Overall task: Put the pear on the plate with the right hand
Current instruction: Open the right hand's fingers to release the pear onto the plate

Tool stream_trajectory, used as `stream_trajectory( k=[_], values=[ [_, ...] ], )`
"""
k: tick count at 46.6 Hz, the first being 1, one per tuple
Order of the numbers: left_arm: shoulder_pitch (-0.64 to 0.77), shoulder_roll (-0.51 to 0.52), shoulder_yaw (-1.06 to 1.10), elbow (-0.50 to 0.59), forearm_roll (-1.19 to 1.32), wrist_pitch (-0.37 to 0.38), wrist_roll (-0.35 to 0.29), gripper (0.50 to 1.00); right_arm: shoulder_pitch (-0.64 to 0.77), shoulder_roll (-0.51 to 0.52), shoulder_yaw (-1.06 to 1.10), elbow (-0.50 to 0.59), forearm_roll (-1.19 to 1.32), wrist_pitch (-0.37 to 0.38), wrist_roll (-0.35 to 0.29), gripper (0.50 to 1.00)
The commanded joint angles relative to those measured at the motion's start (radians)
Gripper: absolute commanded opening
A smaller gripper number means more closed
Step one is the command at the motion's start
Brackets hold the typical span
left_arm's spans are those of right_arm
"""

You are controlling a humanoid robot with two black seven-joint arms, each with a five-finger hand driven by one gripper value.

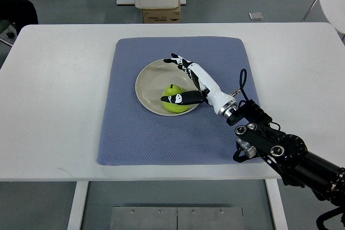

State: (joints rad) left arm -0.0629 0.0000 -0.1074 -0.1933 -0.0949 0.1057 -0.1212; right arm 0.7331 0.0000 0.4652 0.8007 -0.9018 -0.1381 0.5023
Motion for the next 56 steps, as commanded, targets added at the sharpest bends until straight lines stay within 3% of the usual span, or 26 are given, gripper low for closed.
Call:
stream_trajectory(
  k=[1,56],
  values=[
    [0.000,0.000,0.000,0.000,0.001,0.000,0.000,1.000,0.003,0.000,0.007,-0.001,0.004,0.000,-0.007,0.991],
    [0.000,0.000,0.000,-0.001,0.000,0.000,0.000,1.000,-0.084,0.000,0.187,-0.001,-0.005,0.002,0.012,0.995]
  ],
)
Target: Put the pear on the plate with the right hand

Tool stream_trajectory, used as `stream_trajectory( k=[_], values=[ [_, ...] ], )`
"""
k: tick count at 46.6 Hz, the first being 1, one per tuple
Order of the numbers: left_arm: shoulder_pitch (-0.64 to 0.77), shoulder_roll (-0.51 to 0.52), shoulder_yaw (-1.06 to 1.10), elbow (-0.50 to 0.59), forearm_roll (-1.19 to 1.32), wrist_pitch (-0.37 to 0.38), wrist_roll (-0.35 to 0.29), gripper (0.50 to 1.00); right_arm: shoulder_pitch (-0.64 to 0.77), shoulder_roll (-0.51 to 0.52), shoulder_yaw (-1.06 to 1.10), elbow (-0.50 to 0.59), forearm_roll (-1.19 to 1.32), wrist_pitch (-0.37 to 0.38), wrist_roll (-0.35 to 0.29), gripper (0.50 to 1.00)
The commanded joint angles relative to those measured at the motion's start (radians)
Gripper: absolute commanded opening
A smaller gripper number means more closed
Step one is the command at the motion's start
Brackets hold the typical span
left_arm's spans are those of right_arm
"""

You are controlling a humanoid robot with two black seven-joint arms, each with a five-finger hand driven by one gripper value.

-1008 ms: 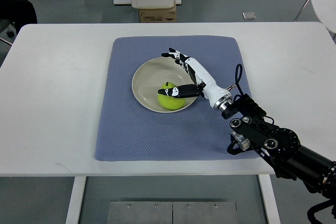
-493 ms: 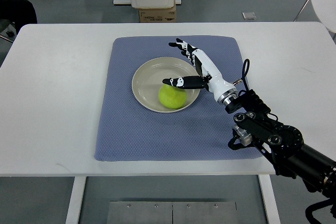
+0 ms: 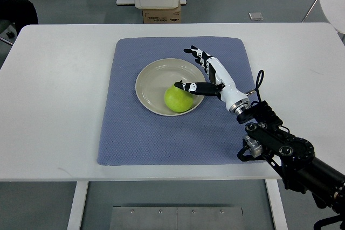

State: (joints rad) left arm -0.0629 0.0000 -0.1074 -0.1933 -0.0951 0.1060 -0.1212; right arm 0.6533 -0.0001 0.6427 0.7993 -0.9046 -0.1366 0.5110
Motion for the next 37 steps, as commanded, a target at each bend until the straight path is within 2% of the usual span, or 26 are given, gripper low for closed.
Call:
stream_trajectory(
  k=[1,17,37],
  values=[
    [0.000,0.000,0.000,0.000,0.000,0.000,0.000,1.000,-0.009,0.000,0.011,0.000,-0.002,0.000,0.004,0.993],
    [0.000,0.000,0.000,0.000,0.002,0.000,0.000,1.000,-0.043,0.000,0.014,0.009,-0.019,-0.002,0.046,0.998],
    [0.000,0.000,0.000,0.000,0.000,0.000,0.000,1.000,-0.017,-0.026,0.060,-0.025,0.052,0.000,0.018,0.998]
  ],
)
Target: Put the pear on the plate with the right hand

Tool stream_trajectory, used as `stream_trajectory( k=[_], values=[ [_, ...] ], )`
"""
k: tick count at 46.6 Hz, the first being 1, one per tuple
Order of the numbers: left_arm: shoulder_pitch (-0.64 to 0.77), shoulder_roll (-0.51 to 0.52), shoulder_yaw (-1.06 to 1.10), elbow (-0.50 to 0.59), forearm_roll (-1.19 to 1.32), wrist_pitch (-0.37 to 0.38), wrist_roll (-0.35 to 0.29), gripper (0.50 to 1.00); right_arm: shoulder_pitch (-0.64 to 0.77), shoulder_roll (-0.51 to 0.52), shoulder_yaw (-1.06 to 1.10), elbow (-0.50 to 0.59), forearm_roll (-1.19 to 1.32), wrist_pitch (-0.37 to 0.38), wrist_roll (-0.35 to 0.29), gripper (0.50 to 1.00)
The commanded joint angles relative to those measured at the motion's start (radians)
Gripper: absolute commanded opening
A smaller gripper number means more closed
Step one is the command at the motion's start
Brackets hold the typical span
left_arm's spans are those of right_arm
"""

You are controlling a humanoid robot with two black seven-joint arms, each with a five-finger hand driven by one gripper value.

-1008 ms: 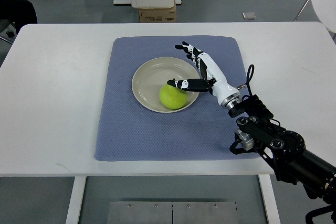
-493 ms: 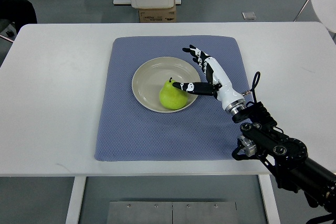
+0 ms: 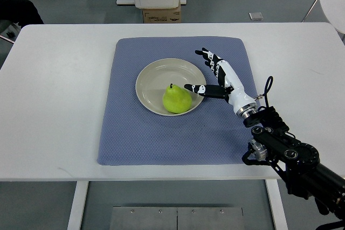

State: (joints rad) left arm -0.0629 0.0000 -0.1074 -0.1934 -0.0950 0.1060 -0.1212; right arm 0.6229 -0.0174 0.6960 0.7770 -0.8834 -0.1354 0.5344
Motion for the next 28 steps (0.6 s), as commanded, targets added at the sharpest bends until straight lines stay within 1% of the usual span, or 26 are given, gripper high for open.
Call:
stream_trajectory(
  k=[1,7,16,21,28],
  values=[
    [0.000,0.000,0.000,0.000,0.000,0.000,0.000,1.000,0.017,-0.012,0.013,-0.002,0.047,-0.003,-0.008,0.998],
    [0.000,0.000,0.000,0.000,0.000,0.000,0.000,1.000,0.021,-0.024,0.069,-0.002,0.119,-0.016,-0.031,0.998],
    [0.000,0.000,0.000,0.000,0.000,0.000,0.000,1.000,0.023,-0.018,0.157,0.001,0.178,-0.144,-0.076,0.998],
    [0.000,0.000,0.000,0.000,0.001,0.000,0.000,1.000,0.024,-0.018,0.161,0.002,0.202,-0.185,-0.083,0.998],
    [0.000,0.000,0.000,0.000,0.000,0.000,0.000,1.000,0.024,-0.021,0.172,0.011,0.211,-0.194,-0.082,1.000]
  ],
)
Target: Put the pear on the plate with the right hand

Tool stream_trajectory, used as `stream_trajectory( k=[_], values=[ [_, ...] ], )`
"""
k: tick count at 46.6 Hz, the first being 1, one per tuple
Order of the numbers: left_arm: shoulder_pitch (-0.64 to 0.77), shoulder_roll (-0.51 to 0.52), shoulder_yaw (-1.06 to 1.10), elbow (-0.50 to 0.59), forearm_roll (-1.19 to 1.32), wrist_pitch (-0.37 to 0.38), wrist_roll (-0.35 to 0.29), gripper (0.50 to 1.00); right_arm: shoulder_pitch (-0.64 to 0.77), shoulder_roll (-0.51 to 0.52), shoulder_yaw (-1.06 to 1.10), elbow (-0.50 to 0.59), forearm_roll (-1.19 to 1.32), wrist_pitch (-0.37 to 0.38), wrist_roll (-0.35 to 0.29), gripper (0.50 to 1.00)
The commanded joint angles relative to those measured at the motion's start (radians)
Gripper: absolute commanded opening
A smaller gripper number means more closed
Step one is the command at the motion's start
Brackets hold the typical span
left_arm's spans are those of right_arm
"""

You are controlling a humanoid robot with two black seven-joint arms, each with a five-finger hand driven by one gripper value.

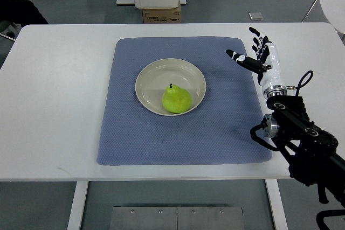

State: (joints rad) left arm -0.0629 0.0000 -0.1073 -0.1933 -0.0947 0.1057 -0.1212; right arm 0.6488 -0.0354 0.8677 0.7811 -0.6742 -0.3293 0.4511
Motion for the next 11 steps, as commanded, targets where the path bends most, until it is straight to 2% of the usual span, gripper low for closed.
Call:
stream_trajectory(
  k=[1,11],
  values=[
    [0.000,0.000,0.000,0.000,0.000,0.000,0.000,1.000,0.000,-0.003,0.000,0.009,0.002,-0.001,0.003,1.000],
    [0.000,0.000,0.000,0.000,0.000,0.000,0.000,1.000,0.005,0.000,-0.006,0.012,0.002,-0.001,0.006,1.000]
  ],
)
